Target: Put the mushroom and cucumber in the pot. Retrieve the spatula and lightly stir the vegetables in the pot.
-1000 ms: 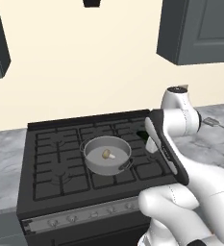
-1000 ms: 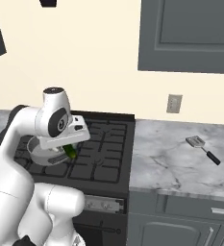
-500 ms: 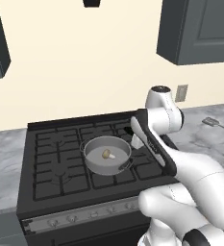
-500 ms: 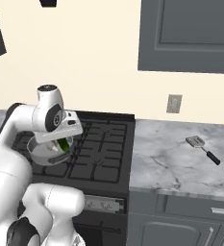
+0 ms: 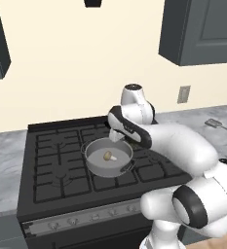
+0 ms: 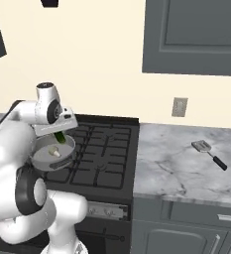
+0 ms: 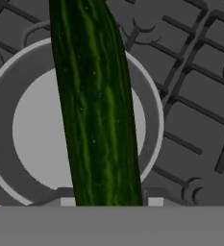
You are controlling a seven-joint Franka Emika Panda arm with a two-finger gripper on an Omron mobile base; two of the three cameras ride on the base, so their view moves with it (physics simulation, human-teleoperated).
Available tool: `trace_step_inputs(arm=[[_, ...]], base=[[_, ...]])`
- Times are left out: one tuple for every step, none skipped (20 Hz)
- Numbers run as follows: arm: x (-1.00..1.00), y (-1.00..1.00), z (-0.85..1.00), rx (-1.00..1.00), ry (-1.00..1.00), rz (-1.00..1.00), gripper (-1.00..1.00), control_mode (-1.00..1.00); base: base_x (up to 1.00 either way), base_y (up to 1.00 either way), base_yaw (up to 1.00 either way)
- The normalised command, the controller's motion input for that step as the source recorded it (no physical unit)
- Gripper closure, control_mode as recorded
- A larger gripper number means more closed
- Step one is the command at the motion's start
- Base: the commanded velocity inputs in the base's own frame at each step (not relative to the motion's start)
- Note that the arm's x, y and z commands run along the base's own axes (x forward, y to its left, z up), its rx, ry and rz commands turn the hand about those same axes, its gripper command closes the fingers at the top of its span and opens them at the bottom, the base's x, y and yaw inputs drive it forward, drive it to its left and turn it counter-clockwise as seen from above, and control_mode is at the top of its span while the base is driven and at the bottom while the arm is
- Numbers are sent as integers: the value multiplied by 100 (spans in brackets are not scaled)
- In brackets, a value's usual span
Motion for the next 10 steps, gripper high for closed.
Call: trace_step_inputs(arm=[[82,49,-36,0,12,11,100,-100],[68,45,-40,0,13,10,100,-100],[38,39,-53,0,11,10,100,-100],[4,34,-59,0,12,7,100,-100],[0,31,-57,0,9,7,100,-100],[0,26,-57,0,7,7,100,-100],[0,31,-64,0,6,7,100,-100],[0,32,-66,0,5,7,100,-100],[0,31,-63,0,3,6,100,-100],[0,29,-59,0,0,5,100,-100]], base=[[0,0,0],[0,0,0],[0,0,0],[0,0,0],[0,0,0],[0,0,0],[0,0,0],[0,0,0],[0,0,0],[0,0,0]])
